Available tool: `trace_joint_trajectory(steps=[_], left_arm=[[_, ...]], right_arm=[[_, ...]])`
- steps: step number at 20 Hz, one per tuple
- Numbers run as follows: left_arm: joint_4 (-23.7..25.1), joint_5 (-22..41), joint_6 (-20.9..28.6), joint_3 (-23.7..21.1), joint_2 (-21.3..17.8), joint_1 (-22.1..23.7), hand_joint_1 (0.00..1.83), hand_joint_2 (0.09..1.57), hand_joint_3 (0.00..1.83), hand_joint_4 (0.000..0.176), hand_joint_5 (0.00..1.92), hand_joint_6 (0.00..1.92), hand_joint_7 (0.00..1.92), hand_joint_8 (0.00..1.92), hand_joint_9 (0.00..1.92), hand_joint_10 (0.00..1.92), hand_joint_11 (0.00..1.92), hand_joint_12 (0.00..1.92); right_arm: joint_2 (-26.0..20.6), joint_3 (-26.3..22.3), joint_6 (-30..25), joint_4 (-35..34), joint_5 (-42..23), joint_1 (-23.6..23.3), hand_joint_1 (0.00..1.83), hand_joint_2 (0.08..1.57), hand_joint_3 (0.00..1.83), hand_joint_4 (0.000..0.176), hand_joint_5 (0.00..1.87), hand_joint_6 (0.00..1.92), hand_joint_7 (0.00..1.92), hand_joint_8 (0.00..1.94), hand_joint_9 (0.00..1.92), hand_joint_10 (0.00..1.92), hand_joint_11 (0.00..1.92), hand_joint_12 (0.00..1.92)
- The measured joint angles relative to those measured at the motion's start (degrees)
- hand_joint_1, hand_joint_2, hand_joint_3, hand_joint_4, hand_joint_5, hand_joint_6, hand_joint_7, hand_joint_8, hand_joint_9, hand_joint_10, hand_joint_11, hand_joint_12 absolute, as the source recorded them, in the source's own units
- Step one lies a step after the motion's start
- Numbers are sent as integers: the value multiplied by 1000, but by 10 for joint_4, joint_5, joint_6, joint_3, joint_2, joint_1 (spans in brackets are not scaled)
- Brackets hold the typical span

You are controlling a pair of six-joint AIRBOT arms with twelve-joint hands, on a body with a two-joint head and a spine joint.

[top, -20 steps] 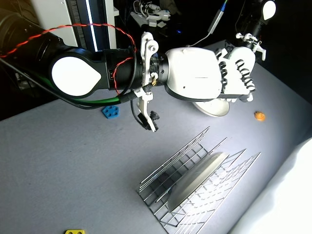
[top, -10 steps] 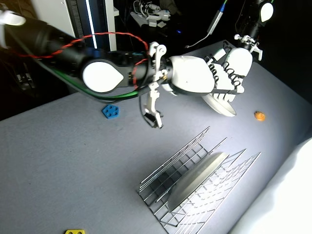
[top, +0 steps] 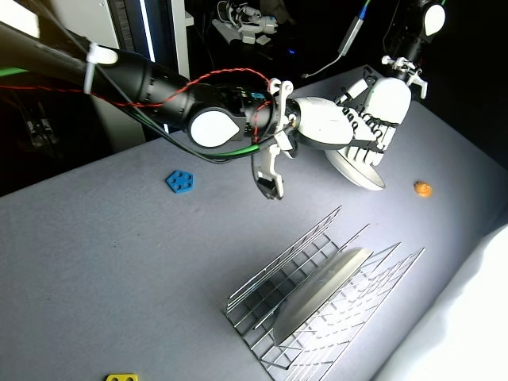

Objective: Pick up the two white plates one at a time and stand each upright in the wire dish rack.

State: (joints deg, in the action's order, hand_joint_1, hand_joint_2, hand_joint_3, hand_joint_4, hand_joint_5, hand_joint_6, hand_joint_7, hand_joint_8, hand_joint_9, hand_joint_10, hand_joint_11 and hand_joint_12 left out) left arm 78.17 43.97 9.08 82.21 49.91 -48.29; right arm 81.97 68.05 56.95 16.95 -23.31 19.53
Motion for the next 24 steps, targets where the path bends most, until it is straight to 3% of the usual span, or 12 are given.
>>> trace_joint_trajectory(steps=[2, 12, 14, 20, 23, 24], left_arm=[[0, 1, 0, 2, 2, 0, 0, 1078, 2, 0, 1, 0, 0, 0, 0, 0, 0, 0], [-3, 3, 0, 6, 6, 0, 0, 1088, 5, 0, 9, 1, 0, 0, 0, 0, 0, 0], [-3, 4, 0, 8, 6, 0, 0, 1081, 2, 0, 5, 2, 0, 0, 0, 0, 0, 0], [-3, 4, 0, 9, 7, 0, 0, 1076, 0, 0, 5, 1, 0, 0, 0, 0, 0, 0], [-3, 4, 0, 9, 7, 0, 0, 1082, 2, 0, 8, 2, 0, 0, 0, 0, 0, 0], [-3, 5, 0, 9, 7, 0, 0, 1084, 2, 0, 16, 5, 0, 0, 0, 0, 0, 0]], right_arm=[[14, 18, 18, -3, 0, 0, 1133, 846, 9, 0, 0, 0, 0, 0, 0, 0, 0, 306], [91, 92, 75, -2, -12, 15, 1148, 847, 2, 0, 0, 0, 0, 0, 0, 0, 0, 370], [107, 111, 75, -3, -6, 20, 1122, 843, 0, 0, 0, 0, 0, 0, 0, 0, 0, 519], [127, 121, 75, -3, -20, 22, 1119, 874, 7, 0, 0, 0, 0, 0, 0, 0, 0, 616], [127, 121, 75, -5, -29, 26, 1217, 897, 13, 0, 45, 17, 0, 0, 10, 4, 0, 618], [127, 121, 75, -5, -25, 26, 1276, 913, 14, 0, 86, 24, 37, 8, 43, 14, 0, 714]])
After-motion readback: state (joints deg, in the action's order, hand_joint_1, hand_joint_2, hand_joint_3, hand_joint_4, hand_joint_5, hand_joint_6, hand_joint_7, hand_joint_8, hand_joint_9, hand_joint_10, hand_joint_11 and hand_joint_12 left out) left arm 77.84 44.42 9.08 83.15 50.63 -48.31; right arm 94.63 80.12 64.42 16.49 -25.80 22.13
